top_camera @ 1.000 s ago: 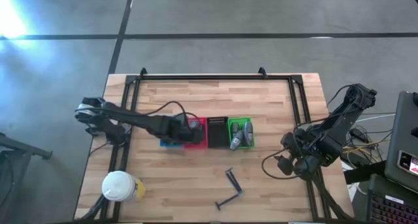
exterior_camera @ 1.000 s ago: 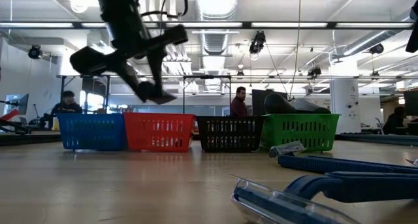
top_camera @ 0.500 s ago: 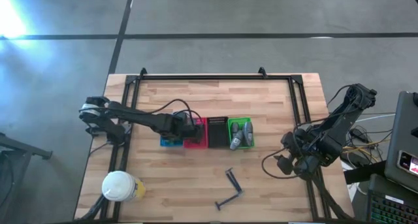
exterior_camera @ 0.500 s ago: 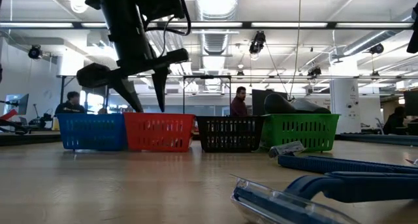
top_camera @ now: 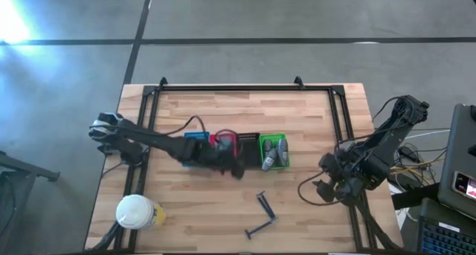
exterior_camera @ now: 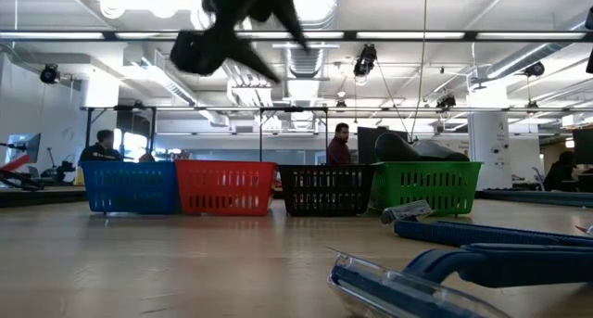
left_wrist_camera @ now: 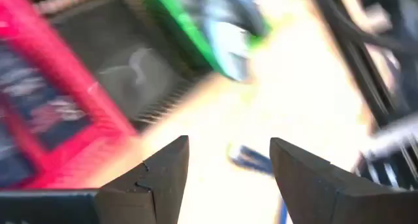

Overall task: Pick & Place Travel size toiletries
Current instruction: Put the bottom shaver into the black bin

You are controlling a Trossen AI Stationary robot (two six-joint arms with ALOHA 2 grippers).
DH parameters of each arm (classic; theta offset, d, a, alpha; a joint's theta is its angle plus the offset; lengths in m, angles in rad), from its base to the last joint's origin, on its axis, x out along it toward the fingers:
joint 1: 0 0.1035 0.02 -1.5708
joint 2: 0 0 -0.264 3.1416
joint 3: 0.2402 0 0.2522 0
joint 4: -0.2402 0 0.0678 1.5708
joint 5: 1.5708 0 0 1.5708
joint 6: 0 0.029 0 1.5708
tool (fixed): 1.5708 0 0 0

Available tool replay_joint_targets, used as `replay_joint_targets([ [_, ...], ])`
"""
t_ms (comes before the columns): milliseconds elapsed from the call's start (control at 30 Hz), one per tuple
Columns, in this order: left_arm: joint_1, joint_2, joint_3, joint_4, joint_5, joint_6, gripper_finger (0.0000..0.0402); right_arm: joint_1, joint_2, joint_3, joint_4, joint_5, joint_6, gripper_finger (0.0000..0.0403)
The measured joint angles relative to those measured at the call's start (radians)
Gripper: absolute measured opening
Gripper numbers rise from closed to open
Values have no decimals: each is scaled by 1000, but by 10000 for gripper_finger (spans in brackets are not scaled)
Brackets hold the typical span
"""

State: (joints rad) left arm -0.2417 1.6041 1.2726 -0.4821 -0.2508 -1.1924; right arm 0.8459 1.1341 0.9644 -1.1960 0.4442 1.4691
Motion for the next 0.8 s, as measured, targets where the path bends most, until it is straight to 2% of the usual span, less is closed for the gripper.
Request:
replay_joint_targets([
  [100, -69, 15, 45, 4, 0, 115, 218, 0, 0, -9, 101, 0, -20, 364],
  [233, -171, 18, 52, 1, 0, 270, 218, 0, 7, -37, 322, -3, -118, 364],
  [500, -314, 17, -20, -49, -3, 249, 218, -3, 163, -43, 659, -86, -474, 364],
  [667, -357, 17, -61, -50, -1, 225, 218, -35, 291, -42, 914, -158, -488, 364],
  [800, -392, 12, -63, -35, -5, 296, 218, -71, 396, 13, 903, -189, -490, 364],
])
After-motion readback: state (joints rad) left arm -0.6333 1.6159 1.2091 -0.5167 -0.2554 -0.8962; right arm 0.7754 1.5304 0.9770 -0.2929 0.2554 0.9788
